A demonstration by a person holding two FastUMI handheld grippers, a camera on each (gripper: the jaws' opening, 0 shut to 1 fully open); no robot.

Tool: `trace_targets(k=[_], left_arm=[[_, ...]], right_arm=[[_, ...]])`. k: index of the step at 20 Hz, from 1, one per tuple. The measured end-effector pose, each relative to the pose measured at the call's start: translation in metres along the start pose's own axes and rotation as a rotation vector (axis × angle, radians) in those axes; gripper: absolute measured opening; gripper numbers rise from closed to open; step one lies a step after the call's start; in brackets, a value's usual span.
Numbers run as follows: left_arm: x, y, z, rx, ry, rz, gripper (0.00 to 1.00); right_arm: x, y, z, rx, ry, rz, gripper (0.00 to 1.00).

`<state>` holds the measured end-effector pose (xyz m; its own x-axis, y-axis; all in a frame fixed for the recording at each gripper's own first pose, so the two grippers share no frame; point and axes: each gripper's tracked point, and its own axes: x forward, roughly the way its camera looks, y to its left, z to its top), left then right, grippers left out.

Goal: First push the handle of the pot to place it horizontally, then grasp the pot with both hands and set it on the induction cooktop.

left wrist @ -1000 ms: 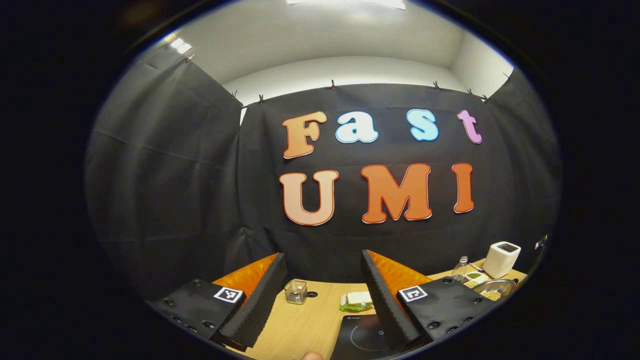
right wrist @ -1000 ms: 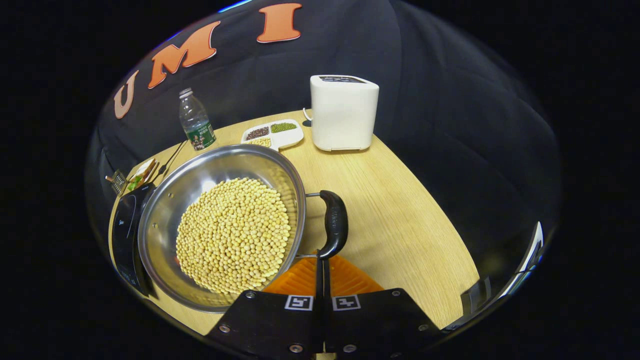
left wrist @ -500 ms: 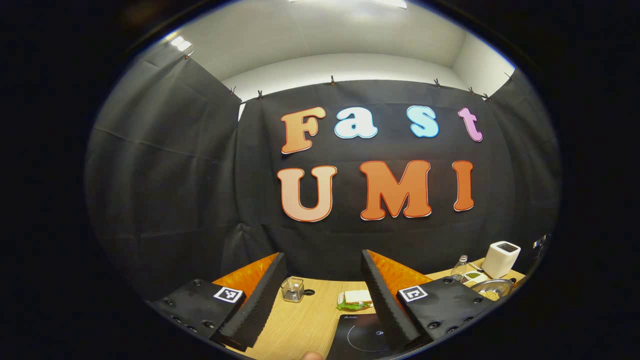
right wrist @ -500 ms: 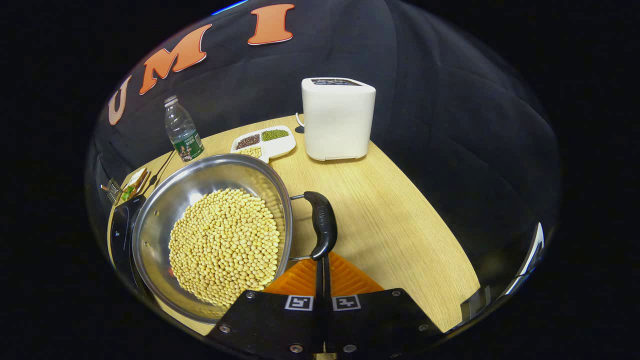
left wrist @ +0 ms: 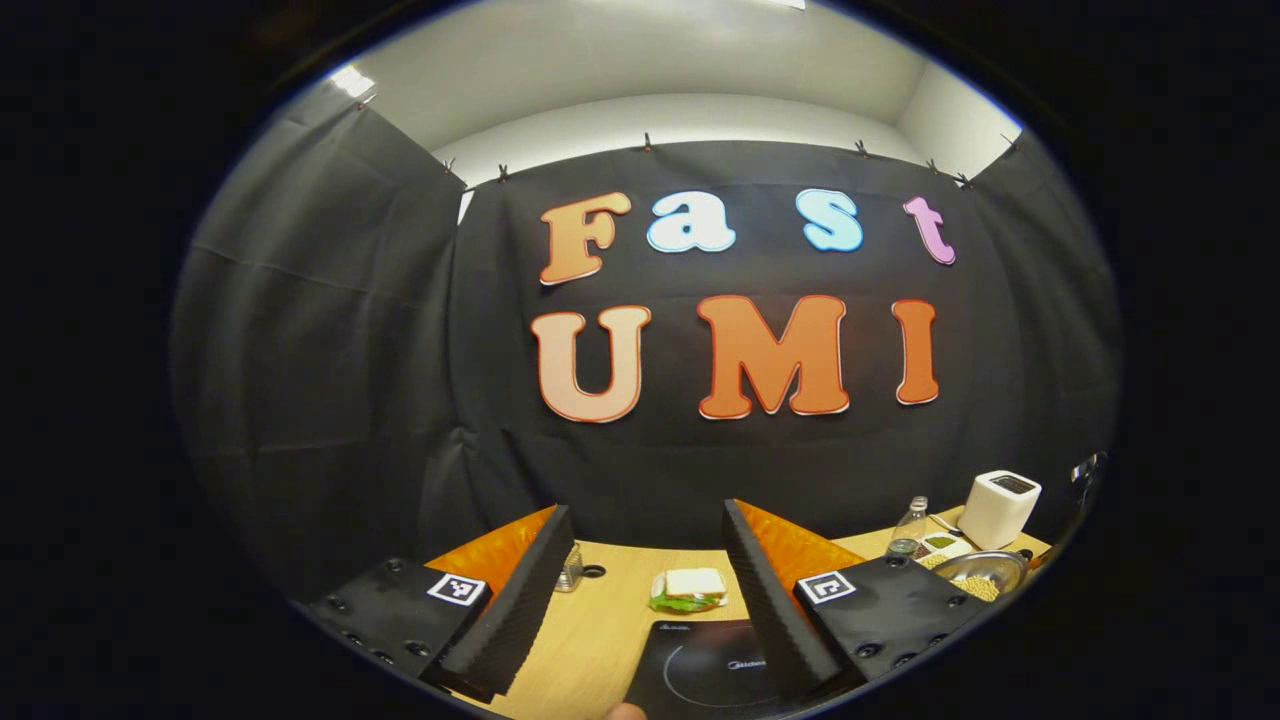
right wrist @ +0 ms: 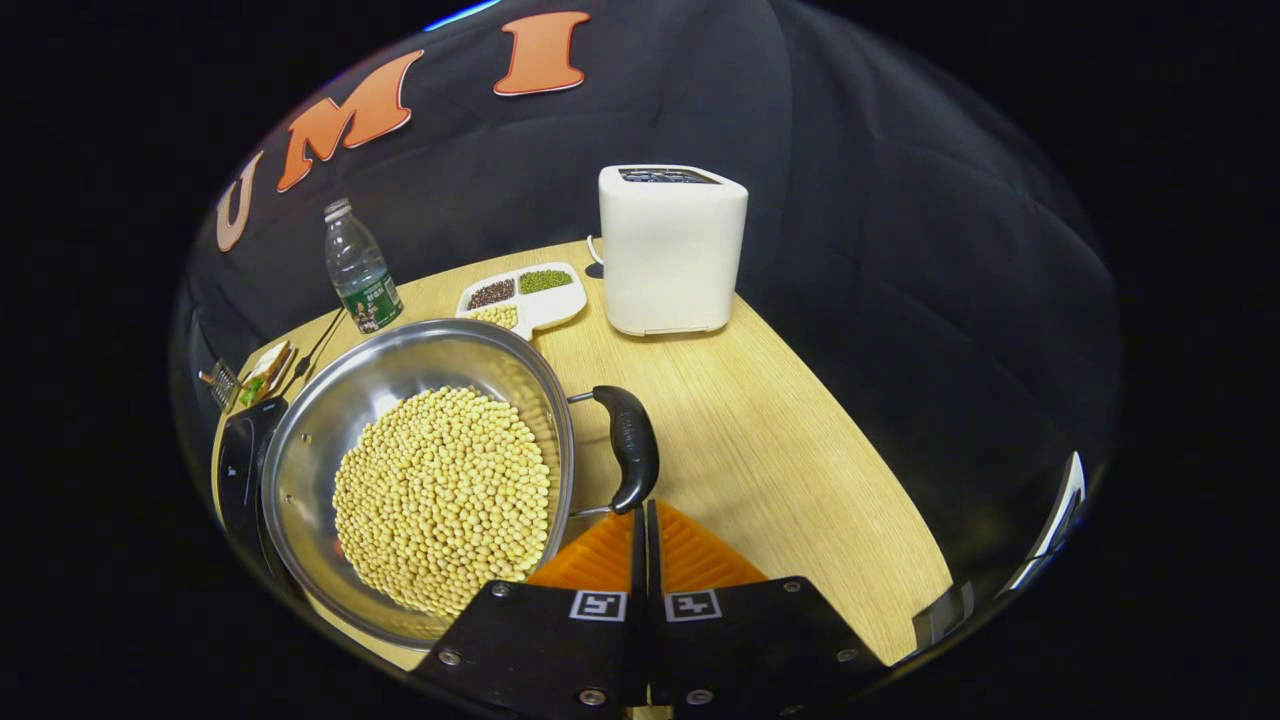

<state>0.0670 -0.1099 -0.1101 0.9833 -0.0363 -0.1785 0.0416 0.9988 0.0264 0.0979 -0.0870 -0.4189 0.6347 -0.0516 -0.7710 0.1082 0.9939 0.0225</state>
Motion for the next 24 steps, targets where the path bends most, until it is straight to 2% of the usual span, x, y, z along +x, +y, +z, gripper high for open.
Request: trace_targets(k=[7,11,13,14,15,16,17,18,19,20,24], left_arm=[[0.016,-0.077,-0.066,-0.093,0.122,-0.125,0.99],[0.023,-0.12,-0.099,-0.147,0.177,-0.178,0.98],[0.026,-0.139,-0.114,-0.136,0.19,-0.191,0.98],[0.027,-0.146,-0.119,-0.122,0.192,-0.192,0.99],[0.029,-0.156,-0.128,-0.112,0.203,-0.198,0.99],[0.03,-0.17,-0.137,-0.11,0.217,-0.218,0.98],[0.029,-0.183,-0.147,-0.112,0.237,-0.238,0.97],[0.03,-0.194,-0.157,-0.113,0.256,-0.259,0.97],[0.031,-0.205,-0.168,-0.112,0.277,-0.276,0.98],[0.03,-0.215,-0.178,-0.105,0.292,-0.292,0.98],[0.033,-0.252,-0.214,-0.085,0.329,-0.337,0.98]], right_arm=[[-0.024,-0.016,0.021,-0.009,-0.114,-0.037,0.0],[-0.037,-0.008,0.031,-0.001,-0.173,-0.008,0.01],[-0.041,-0.003,0.036,-0.009,-0.198,-0.003,0.14],[-0.041,-0.001,0.038,-0.011,-0.208,0.001,0.3],[-0.038,0.003,0.04,-0.015,-0.216,0.006,0.36],[-0.037,0.006,0.042,-0.02,-0.223,0.007,0.48],[-0.034,0.007,0.044,-0.028,-0.229,0.007,0.53],[-0.032,0.008,0.045,-0.035,-0.233,0.005,0.64],[-0.031,0.008,0.046,-0.038,-0.234,0.002,0.64],[-0.029,0.008,0.047,-0.038,-0.237,0.003,0.75],[-0.018,0.007,0.053,-0.041,-0.25,-0.003,0.88]])
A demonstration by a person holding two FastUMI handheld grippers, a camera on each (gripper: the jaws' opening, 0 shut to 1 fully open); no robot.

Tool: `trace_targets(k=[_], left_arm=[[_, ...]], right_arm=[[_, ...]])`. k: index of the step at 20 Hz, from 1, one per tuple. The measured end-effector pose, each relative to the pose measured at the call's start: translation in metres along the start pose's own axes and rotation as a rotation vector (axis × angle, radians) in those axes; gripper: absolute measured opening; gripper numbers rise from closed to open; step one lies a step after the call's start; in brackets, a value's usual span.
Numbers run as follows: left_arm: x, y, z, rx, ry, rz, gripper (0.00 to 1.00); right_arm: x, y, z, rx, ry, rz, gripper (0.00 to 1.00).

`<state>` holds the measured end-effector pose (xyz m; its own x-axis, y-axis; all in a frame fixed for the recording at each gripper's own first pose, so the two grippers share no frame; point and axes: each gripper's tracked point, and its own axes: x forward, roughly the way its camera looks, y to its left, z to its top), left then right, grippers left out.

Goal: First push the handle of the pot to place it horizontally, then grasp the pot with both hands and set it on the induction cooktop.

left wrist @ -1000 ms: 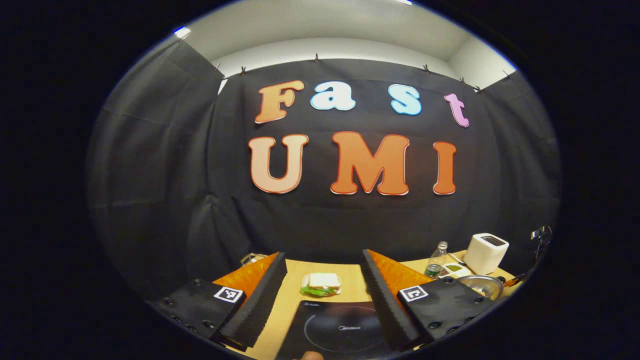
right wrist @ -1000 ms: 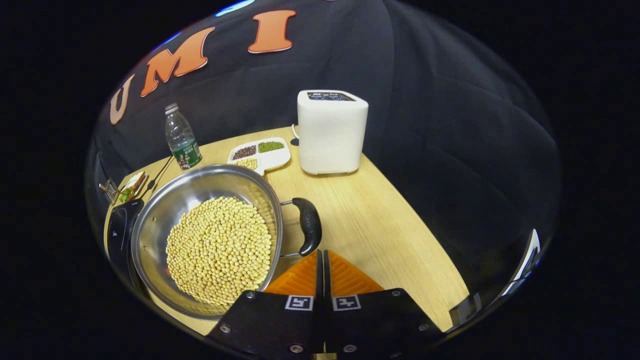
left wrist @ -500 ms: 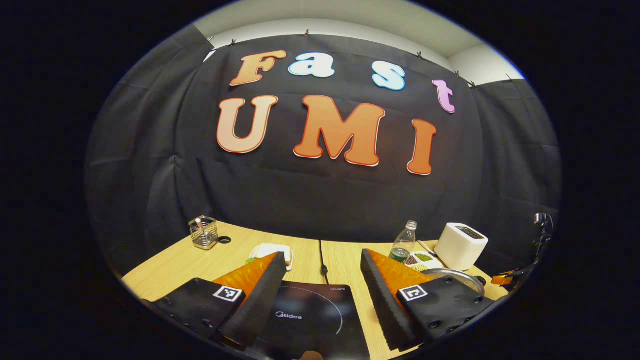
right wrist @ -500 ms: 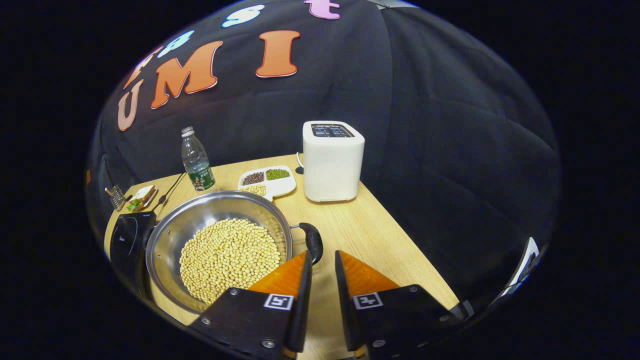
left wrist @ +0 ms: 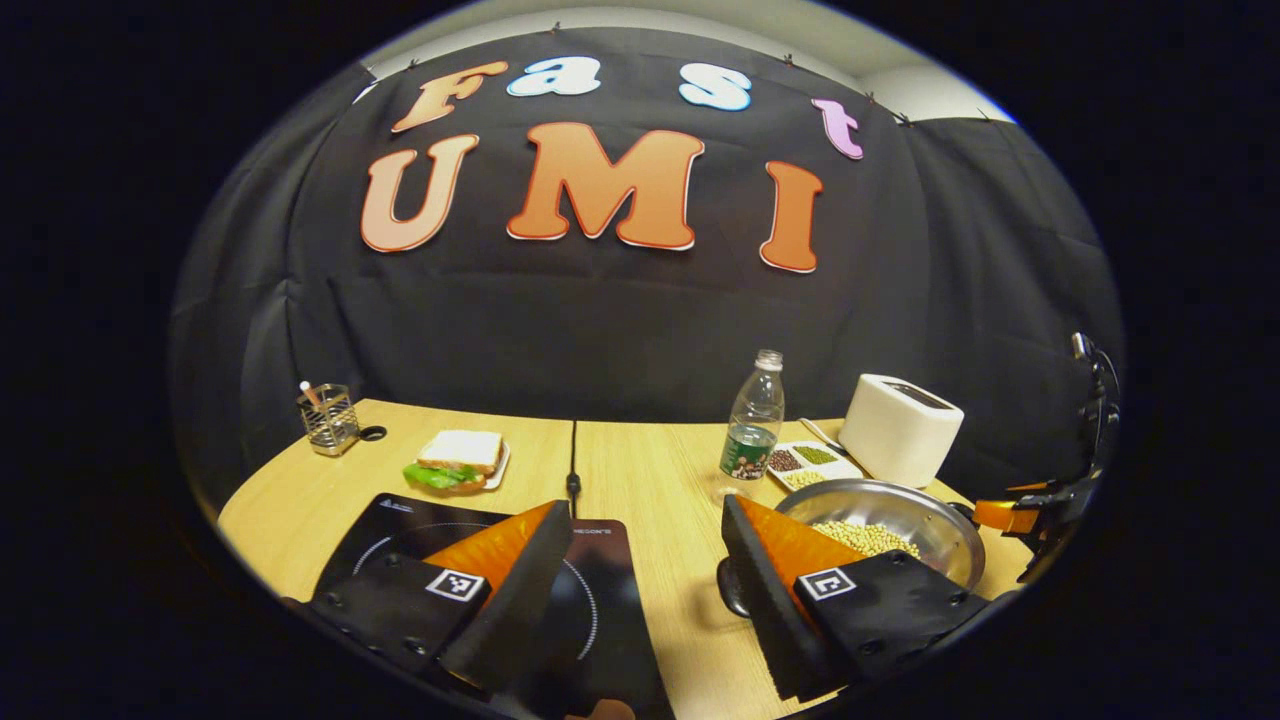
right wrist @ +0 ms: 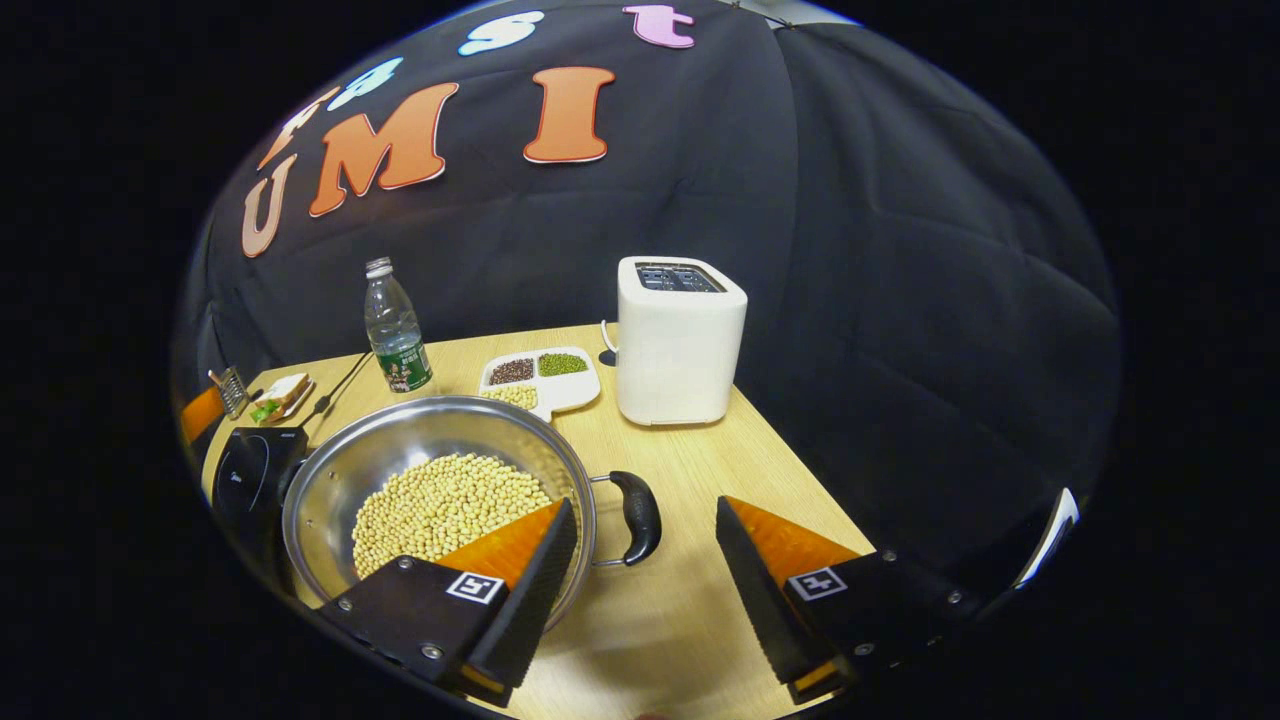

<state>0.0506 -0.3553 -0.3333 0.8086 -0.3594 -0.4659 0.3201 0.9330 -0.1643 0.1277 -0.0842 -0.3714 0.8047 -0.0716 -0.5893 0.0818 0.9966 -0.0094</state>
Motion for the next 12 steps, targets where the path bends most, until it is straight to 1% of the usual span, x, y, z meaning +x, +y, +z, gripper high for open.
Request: trace_targets(k=[3,5,8,12], left_arm=[[0.016,-0.022,-0.031,-0.01,0.076,-0.039,0.99],[0.026,-0.037,-0.05,-0.014,0.125,-0.068,0.99],[0.039,-0.053,-0.071,-0.001,0.188,-0.089,0.99],[0.053,-0.064,-0.099,0.009,0.284,-0.113,0.99]], right_arm=[[0.01,0.003,-0.006,-0.014,0.02,0.003,0.94],[0.016,0.006,-0.008,-0.01,0.026,0.012,0.94],[0.024,0.011,-0.01,0.0,0.034,0.027,0.95],[0.034,0.013,-0.016,-0.002,0.057,0.035,0.94]])
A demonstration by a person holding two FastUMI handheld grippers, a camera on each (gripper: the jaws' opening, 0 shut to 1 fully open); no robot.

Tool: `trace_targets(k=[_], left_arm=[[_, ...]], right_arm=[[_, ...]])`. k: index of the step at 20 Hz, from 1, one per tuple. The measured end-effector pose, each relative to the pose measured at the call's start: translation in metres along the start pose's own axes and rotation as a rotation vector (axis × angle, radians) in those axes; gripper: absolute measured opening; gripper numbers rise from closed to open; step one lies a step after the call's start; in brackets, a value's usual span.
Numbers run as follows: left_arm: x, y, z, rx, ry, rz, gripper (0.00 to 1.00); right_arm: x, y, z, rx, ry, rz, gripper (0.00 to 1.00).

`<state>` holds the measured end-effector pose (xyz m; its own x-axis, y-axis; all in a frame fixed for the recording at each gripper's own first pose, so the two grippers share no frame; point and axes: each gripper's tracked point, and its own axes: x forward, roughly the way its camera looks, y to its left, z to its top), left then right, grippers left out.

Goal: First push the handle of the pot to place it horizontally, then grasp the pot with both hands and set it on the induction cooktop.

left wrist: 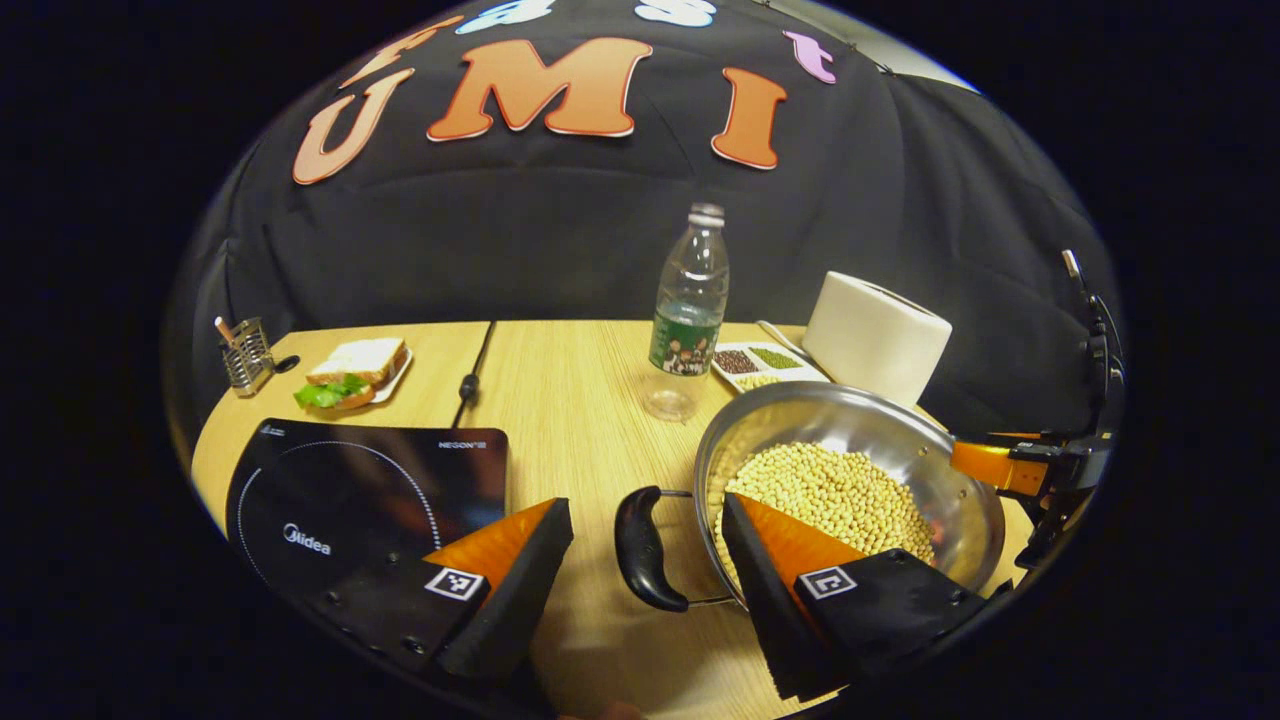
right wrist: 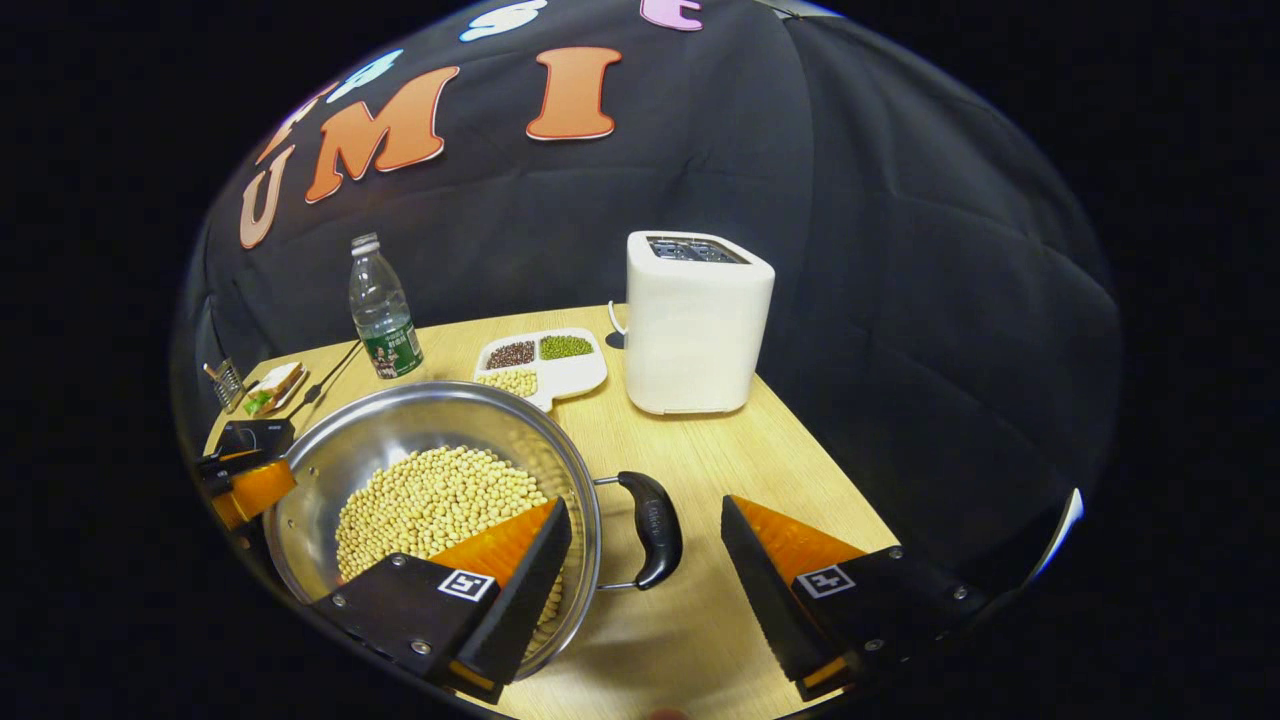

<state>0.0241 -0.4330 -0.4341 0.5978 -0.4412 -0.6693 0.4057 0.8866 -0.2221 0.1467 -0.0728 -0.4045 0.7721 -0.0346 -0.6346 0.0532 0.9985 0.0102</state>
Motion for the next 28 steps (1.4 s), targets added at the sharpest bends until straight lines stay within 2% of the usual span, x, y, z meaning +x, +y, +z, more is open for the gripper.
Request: trace_targets(k=[5,7,8,9,10,12,13,15,17,18,22,23,24,25,26,28], left_arm=[[0.015,-0.008,-0.009,-0.01,0.028,-0.028,1.0],[0.018,-0.013,-0.009,-0.028,0.038,-0.039,0.93],[0.018,-0.013,-0.01,-0.029,0.045,-0.037,0.84],[0.02,-0.012,-0.011,-0.03,0.048,-0.034,0.81],[0.019,-0.01,-0.01,-0.038,0.049,-0.03,0.78],[0.019,-0.01,-0.009,-0.054,0.048,-0.015,0.71],[0.02,-0.01,-0.009,-0.062,0.042,-0.01,0.74],[0.02,-0.01,-0.008,-0.07,0.035,-0.005,0.71],[0.019,-0.009,-0.01,-0.06,0.051,0.016,0.69],[0.015,-0.007,-0.012,-0.062,0.062,0.022,0.67],[0.002,-0.002,-0.012,-0.098,0.062,0.021,0.63],[-0.002,-0.001,-0.01,-0.097,0.057,0.02,0.61],[-0.006,0.002,-0.007,-0.098,0.047,0.018,0.62],[-0.013,0.003,-0.003,-0.102,0.039,0.017,0.62],[-0.021,0.005,0.002,-0.103,0.025,0.014,0.63],[-0.034,0.01,0.016,-0.109,-0.002,0.01,0.65]], right_arm=[[0.01,0.0,-0.009,-0.005,0.037,0.003,0.95],[0.014,0.004,-0.013,0.004,0.053,0.018,0.9],[0.015,0.008,-0.015,0.016,0.066,0.036,0.83],[0.013,0.008,-0.017,0.025,0.075,0.038,0.77],[0.017,0.009,-0.016,0.03,0.073,0.041,0.67],[0.016,0.01,-0.017,0.034,0.07,0.048,0.63],[0.014,0.009,-0.018,0.035,0.058,0.049,0.61],[0.014,0.009,-0.017,0.053,0.04,0.051,0.53],[0.012,0.01,-0.017,0.079,0.046,0.05,0.52],[0.012,0.013,-0.018,0.095,0.056,0.047,0.48],[-0.003,0.021,-0.027,0.115,0.073,0.055,0.47],[-0.009,0.02,-0.024,0.117,0.062,0.056,0.43],[-0.013,0.022,-0.019,0.121,0.051,0.057,0.47],[-0.02,0.022,-0.015,0.121,0.041,0.059,0.42],[-0.026,0.023,-0.009,0.119,0.03,0.06,0.47],[-0.041,0.029,0.004,0.116,0.007,0.064,0.47]])
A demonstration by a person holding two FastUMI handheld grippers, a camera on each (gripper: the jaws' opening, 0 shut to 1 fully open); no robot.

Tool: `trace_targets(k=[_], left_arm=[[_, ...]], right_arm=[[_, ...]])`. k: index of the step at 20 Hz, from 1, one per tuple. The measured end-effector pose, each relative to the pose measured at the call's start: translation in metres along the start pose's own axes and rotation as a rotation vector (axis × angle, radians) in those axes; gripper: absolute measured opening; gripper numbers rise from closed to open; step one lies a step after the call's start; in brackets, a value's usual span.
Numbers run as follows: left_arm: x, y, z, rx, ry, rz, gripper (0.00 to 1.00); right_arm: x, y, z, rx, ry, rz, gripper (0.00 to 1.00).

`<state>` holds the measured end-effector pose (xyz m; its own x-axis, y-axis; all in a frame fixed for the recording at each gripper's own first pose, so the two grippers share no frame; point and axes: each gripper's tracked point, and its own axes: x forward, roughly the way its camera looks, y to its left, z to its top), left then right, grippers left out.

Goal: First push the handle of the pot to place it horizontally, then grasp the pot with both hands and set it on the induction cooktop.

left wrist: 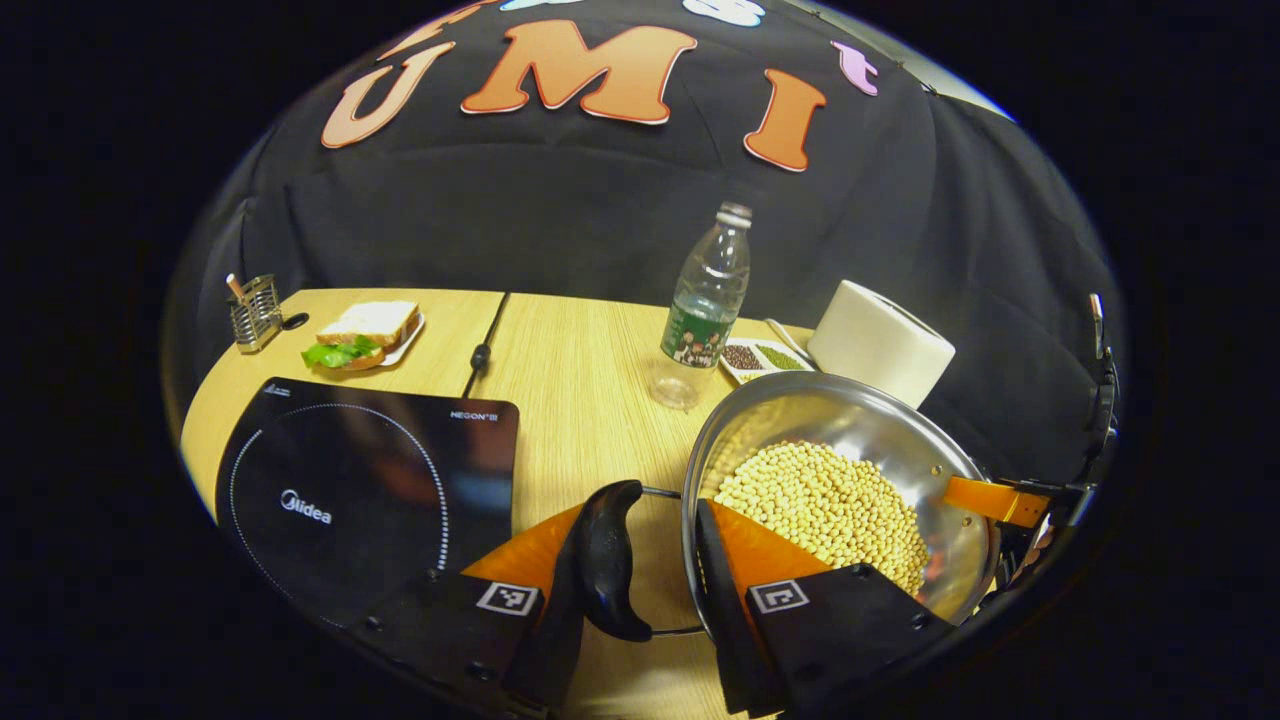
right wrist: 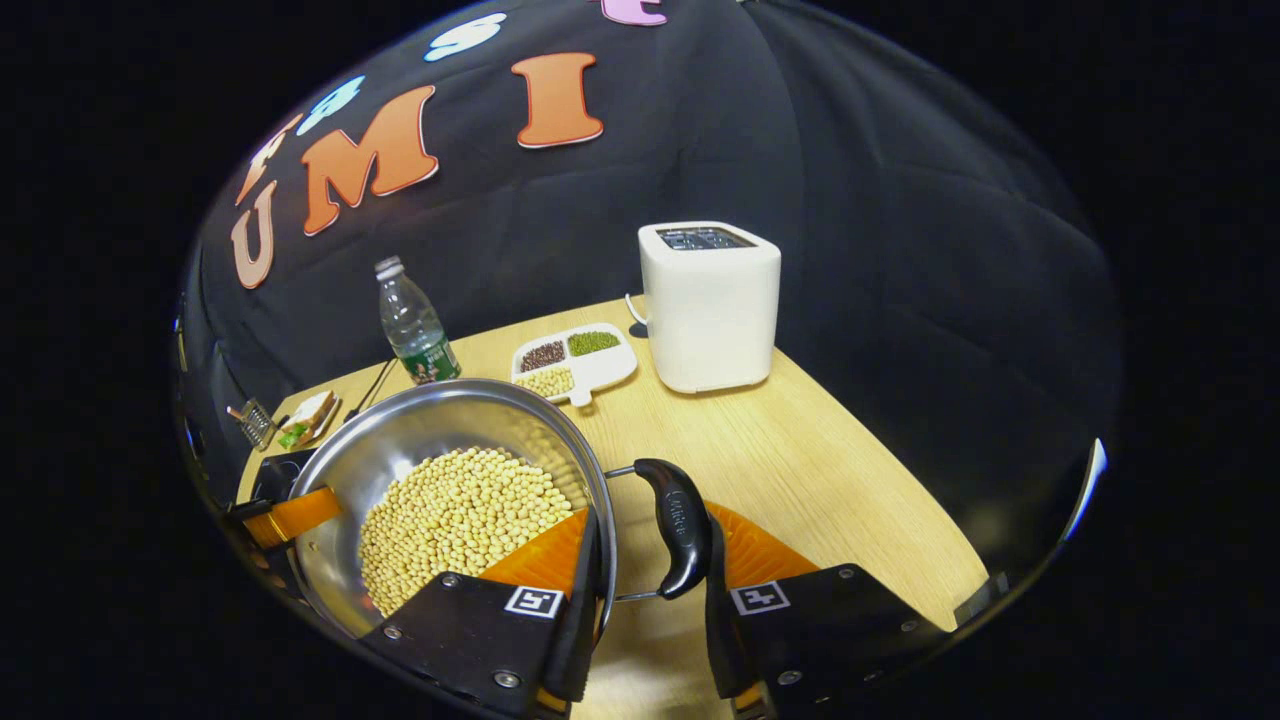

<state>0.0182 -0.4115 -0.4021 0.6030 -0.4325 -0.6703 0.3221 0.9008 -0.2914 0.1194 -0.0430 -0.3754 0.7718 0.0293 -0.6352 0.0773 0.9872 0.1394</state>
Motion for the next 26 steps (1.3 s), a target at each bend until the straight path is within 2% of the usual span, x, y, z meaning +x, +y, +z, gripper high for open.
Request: trace_targets(k=[1,3,9,10,11,12,17,18,19,26], left_arm=[[-0.005,0.002,0.006,-0.004,-0.014,-0.002,0.65],[-0.02,0.009,0.017,-0.015,-0.035,0.0,0.6],[-0.056,0.042,0.045,-0.034,-0.085,0.024,0.65],[-0.061,0.05,0.049,-0.036,-0.093,0.031,0.62],[-0.068,0.058,0.052,-0.041,-0.1,0.038,0.6],[-0.073,0.066,0.055,-0.049,-0.104,0.044,0.62],[-0.102,0.113,0.063,-0.076,-0.121,0.088,0.62],[-0.106,0.122,0.065,-0.085,-0.122,0.098,0.6],[-0.11,0.13,0.065,-0.092,-0.123,0.104,0.62],[-0.137,0.181,0.069,-0.111,-0.14,0.145,0.62]], right_arm=[[-0.004,0.006,0.006,-0.003,-0.012,0.003,0.47],[-0.016,0.016,0.016,-0.016,-0.034,0.011,0.47],[-0.046,0.065,0.042,-0.04,-0.075,0.05,0.47],[-0.05,0.074,0.044,-0.044,-0.078,0.06,0.46],[-0.053,0.083,0.044,-0.048,-0.084,0.068,0.47],[-0.056,0.091,0.045,-0.054,-0.085,0.077,0.46],[-0.065,0.138,0.045,-0.077,-0.08,0.125,0.47],[-0.067,0.147,0.045,-0.08,-0.077,0.134,0.46],[-0.069,0.155,0.044,-0.086,-0.076,0.141,0.46],[-0.073,0.207,0.039,-0.111,-0.07,0.186,0.46]])
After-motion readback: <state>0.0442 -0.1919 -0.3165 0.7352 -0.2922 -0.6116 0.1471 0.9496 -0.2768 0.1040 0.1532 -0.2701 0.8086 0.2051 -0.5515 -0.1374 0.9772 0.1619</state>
